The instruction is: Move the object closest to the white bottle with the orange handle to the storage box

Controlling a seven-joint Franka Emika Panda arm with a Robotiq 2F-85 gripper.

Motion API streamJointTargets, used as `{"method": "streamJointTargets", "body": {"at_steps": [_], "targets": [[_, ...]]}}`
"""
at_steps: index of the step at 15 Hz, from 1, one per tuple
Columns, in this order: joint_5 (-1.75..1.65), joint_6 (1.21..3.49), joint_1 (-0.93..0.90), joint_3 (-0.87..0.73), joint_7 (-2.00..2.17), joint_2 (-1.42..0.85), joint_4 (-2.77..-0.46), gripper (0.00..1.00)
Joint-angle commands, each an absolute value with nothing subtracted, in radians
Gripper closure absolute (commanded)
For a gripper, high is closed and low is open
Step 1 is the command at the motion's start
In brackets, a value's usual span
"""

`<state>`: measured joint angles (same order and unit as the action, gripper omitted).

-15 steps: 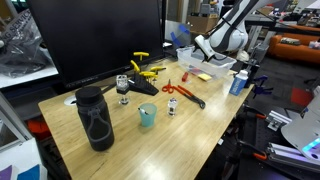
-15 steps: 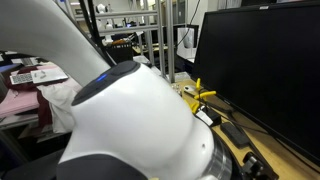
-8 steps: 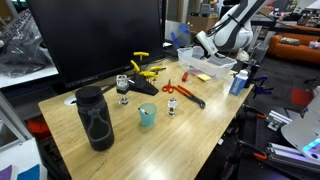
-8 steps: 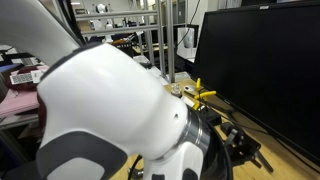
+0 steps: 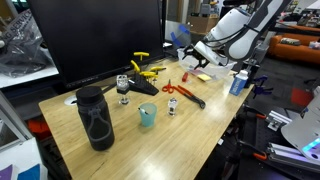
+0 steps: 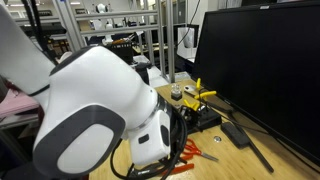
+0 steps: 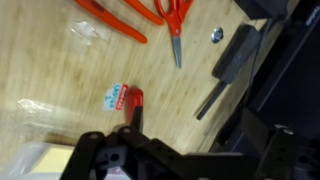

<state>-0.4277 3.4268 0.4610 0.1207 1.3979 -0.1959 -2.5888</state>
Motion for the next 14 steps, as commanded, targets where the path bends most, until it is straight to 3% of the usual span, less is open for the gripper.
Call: {"method": "streamJointTargets", "body": {"at_steps": [1,5,6,14], "targets": [[-0.672,3.38,0.654,0.25,1.463,-0.237,-2.6,0.0],[-0.824,3.321,0.786,0.375,1.461,-0.345,-2.596,0.0],[-0.767,3.348,0.707,0.297,1.452,-0.297,-2.621,0.0],[-0.771,3.345,0.713,0.304,1.453,-0.313,-2.614,0.0]]}}
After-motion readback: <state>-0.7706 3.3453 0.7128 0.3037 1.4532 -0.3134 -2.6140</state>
